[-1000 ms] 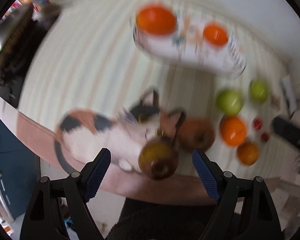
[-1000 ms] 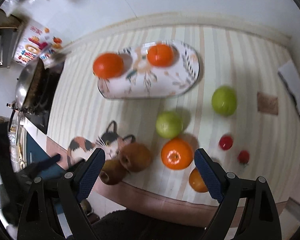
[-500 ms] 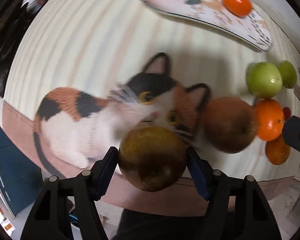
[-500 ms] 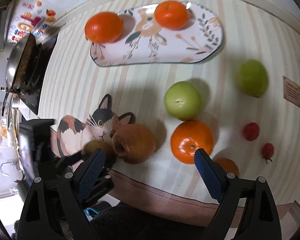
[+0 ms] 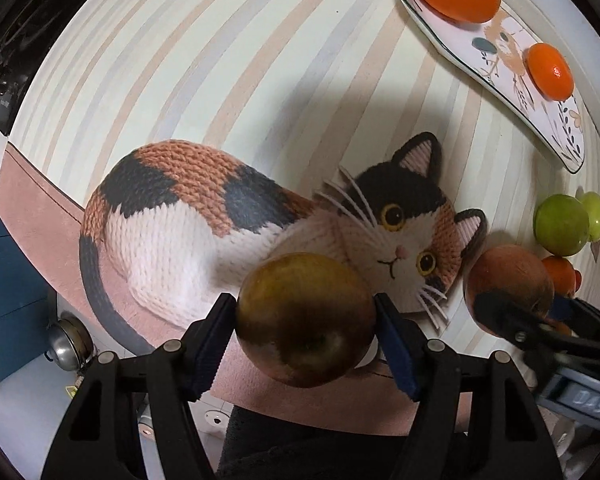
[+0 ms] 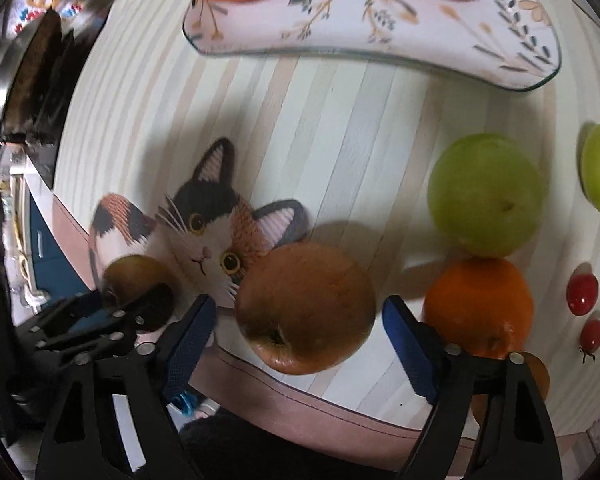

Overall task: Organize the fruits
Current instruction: 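Grasp the brown pear with the left tool while the right tool grasps the red apple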

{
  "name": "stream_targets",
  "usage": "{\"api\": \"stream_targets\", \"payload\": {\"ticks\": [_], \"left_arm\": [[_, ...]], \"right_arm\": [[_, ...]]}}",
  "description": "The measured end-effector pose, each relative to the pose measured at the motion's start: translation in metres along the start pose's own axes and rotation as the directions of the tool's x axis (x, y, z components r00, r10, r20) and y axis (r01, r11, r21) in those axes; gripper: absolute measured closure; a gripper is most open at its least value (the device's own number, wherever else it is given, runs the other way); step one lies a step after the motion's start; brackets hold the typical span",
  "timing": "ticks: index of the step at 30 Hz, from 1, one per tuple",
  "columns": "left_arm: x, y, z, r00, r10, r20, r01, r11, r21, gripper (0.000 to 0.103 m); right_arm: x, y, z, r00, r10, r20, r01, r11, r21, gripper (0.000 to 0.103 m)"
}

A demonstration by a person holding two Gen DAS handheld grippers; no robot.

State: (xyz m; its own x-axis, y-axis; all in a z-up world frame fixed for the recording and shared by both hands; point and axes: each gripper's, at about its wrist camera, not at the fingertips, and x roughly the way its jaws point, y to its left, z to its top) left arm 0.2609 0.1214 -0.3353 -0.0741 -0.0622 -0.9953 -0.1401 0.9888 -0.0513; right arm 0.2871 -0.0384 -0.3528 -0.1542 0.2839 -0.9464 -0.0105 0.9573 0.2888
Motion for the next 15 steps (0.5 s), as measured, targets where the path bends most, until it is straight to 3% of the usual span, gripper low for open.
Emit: {"api": "stream_targets", "payload": {"ticks": [2,9,15], "left_arm": [[-0.002,0.004,0.004,1.000,0.006,0.010,-0.006,1.000,-0.002,0.036],[-0.010,-0.013,0.006,0.999,0.022,0.030,-0.023,1.000,0.012,0.036],[-0.049,-0.028,0.010,0.996,-0.044,0.083,0.042,0.999,0.027,0.037]], "right_arm": [[0.004,0.000,-0.002,1.000,-0.025,0.012,0.025,1.000,-0.008,0.032],[0.002,-0.001,-0.008,0.999,-0.020,0.041,0.021,1.000,-0.013,0.033],[-0.020,-0.001,-0.010,0.997,0.037,0.072,-0.036,0.999,-0.011,0.033]]}}
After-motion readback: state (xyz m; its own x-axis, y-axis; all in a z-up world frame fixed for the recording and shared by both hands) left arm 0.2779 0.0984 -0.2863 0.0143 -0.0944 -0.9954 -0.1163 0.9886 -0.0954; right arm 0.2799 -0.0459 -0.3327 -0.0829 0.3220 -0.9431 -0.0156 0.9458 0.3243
